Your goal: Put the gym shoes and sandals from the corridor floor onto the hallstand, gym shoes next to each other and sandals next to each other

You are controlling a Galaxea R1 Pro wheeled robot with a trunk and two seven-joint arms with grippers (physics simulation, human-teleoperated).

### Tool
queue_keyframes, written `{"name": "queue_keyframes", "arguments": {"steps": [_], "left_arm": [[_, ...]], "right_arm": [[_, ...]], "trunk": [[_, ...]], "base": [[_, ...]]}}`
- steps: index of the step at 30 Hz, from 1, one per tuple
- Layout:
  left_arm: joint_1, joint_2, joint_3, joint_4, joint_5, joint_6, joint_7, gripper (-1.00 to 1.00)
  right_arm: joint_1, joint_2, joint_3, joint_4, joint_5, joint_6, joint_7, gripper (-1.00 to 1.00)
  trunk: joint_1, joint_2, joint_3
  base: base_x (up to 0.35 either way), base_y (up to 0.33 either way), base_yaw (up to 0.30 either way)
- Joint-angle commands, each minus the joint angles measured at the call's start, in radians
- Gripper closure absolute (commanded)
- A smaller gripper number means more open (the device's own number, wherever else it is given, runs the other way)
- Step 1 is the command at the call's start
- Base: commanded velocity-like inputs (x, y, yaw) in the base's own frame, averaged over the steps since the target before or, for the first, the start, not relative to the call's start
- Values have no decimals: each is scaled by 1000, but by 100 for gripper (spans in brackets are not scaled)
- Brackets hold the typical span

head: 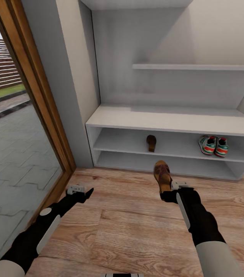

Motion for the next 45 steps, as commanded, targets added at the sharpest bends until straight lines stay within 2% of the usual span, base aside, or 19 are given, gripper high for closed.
{"name": "queue_keyframes", "arguments": {"steps": [1, 4, 7, 8, 10, 13, 14, 16, 25, 35, 45], "left_arm": [[0, 7, -3, -1, 5, 2, -7, -100], [0, 21, -17, -1, -12, -15, -24, -100], [0, 17, -34, -1, -29, -32, -41, -100], [0, 16, -85, -1, -189, -89, -834, -100], [0, 15, -105, -1, -197, -97, -838, -100], [0, 15, -187, -1, -209, -112, -844, -100], [0, 14, -226, -1, -211, -115, -844, -100], [0, 13, -259, -1, -211, -117, -844, -100], [0, 11, -281, -1, -212, -118, -842, -100], [0, 8, -281, -1, -212, -118, -842, -100], [0, 5, -281, -1, -213, -118, -842, -100]], "right_arm": [[-1, 7, -2, -1, 9, 5, 1, 100], [-1, 24, 0, 0, 11, 5, 1, 100], [-1, 41, 3, 1, 12, 5, 1, 100], [-1, 43, 4, 1, 11, 5, 1, 100], [-1, 43, 3, 0, 10, 5, 1, 100], [-1, 43, 3, 0, 9, 4, 1, 100], [-1, 42, 4, -2, 9, 4, 2, 100], [-1, 41, 4, -3, 9, 4, 2, 100], [-1, 41, 3, -2, 8, 4, 2, 100], [-1, 40, 3, -3, 8, 3, 2, 100], [-1, 40, 1, -4, 8, 3, 2, 100]], "trunk": [[0, 0, -1], [0, 0, -1], [0, 0, -1], [0, 0, -1], [0, 0, -1], [0, 0, -1], [0, 0, -1], [0, 0, -1], [0, 0, -1], [0, 0, -13], [0, 0, -14]], "base": [[0, 0, 0], [0, 0, 0], [0, 0, 0], [0, 0, 0], [0, 0, 0], [0, 0, 0], [0, 0, 0], [0, 0, 0], [0, 0, 7], [142, 114, 157], [128, 26, 21]]}}
